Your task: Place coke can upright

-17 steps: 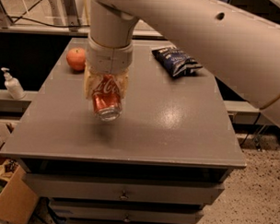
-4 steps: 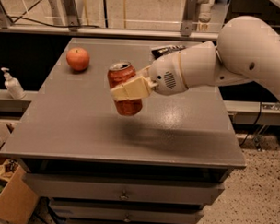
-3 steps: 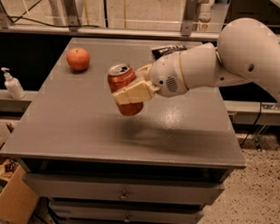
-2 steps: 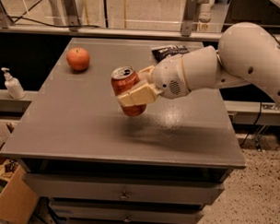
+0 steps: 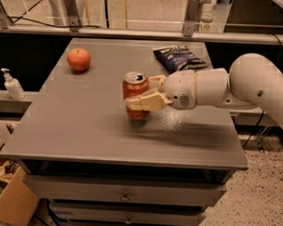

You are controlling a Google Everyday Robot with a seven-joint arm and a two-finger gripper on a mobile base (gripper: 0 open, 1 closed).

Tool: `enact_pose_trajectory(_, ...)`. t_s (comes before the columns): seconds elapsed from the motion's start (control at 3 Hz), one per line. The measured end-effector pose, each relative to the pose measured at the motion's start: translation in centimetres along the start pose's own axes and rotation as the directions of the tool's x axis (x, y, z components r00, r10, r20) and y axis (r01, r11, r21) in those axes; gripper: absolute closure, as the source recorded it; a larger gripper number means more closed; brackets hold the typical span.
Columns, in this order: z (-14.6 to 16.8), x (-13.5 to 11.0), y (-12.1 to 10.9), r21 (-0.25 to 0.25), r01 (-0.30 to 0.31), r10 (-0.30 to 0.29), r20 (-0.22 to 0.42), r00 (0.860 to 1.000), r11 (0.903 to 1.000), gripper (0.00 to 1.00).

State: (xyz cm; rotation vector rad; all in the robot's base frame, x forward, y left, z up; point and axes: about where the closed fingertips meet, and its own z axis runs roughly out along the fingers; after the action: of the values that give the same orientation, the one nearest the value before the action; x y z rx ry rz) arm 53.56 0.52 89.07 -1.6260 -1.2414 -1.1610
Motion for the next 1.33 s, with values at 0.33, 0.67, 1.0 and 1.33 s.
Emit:
enact_pose_trajectory(0.33,-0.1,-0.6,0.3,0.0,-0.02,0.02,-0.049,0.999,0.9998,1.0)
enact_pose_trajectory(0.67,0.1,-1.3,0.3,-0.002,-0.045,0.045,-0.062,0.997,0.999,1.0)
enact_pose_trajectory(1.0,-0.1,-2.4,0.6,-0.024,-0.086,0.084,-0.064,0.994,0.996,0.84)
enact_pose_trajectory(1.33,-0.3,-3.3,0.6,-0.036,-0.11,0.108,-0.066,0.992,0.9932,0.6)
